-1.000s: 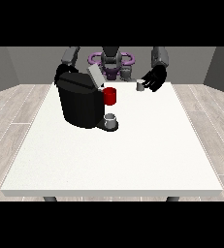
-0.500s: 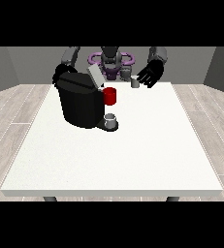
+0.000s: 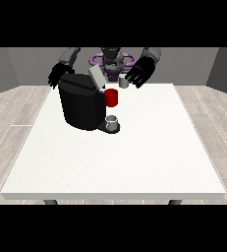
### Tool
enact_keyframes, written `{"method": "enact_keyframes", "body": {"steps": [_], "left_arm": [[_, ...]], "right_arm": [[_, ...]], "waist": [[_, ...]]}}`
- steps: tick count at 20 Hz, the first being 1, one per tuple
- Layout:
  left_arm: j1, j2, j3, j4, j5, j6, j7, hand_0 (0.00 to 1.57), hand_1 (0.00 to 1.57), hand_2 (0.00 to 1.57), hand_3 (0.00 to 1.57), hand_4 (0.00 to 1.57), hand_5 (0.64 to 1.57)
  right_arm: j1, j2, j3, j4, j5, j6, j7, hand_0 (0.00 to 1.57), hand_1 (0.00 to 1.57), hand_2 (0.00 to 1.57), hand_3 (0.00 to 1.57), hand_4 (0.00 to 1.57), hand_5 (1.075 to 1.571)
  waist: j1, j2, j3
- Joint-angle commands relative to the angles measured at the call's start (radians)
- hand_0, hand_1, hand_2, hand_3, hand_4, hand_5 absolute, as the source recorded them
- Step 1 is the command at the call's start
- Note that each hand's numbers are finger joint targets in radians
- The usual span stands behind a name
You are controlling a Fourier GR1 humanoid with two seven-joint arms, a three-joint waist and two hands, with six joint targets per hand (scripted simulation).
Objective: Insert the coffee pod into the coffee machine and close the lid
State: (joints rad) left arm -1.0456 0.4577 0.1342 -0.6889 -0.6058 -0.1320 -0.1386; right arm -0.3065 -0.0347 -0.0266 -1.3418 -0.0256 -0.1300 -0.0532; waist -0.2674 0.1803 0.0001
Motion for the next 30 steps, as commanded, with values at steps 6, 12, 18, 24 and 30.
{"method": "enact_keyframes", "body": {"steps": [6,12,18,24,30], "left_arm": [[-0.085,0.015,0.009,0.044,-0.029,0.013,0.05,1.26,1.26,1.31,1.24,0.51,1.571],[-0.111,0.011,0.011,0.046,-0.029,0.016,0.017,1.31,1.31,1.33,1.24,0.49,1.571],[-0.137,0.028,0.019,0.066,-0.029,-0.018,0.024,1.32,1.32,1.33,1.23,0.51,1.571],[-0.104,-0.051,-0.012,0.059,-0.047,0.013,0.022,1.18,1.18,1.25,1.18,0.5,1.571],[-0.074,-0.049,-0.021,0.056,-0.056,0.005,-0.01,1.19,1.19,1.27,1.2,0.51,1.571]], "right_arm": [[-0.013,0.02,0.042,-0.073,0.032,-0.032,0.062,0.0,0.0,0.0,0.0,0.46,1.571],[-0.038,0.0,0.014,-0.061,0.022,-0.023,0.031,0.0,0.0,0.0,0.0,0.48,1.571],[-0.017,0.021,0.022,-0.07,0.026,-0.046,0.018,0.0,0.0,0.0,0.0,0.5,1.571],[-0.024,0.016,-0.001,-0.068,0.01,-0.057,0.057,0.0,0.0,0.0,0.0,0.51,1.571],[-0.012,-0.032,-0.052,-0.041,-0.032,-0.005,0.024,0.0,0.0,0.0,0.0,0.46,1.571]], "waist": [[-0.063,0.023,-0.0003],[-0.053,0.082,-0.0002],[-0.053,0.082,-0.0001],[-0.032,0.051,-0.0001],[-0.01,0.056,-0.0001]]}}
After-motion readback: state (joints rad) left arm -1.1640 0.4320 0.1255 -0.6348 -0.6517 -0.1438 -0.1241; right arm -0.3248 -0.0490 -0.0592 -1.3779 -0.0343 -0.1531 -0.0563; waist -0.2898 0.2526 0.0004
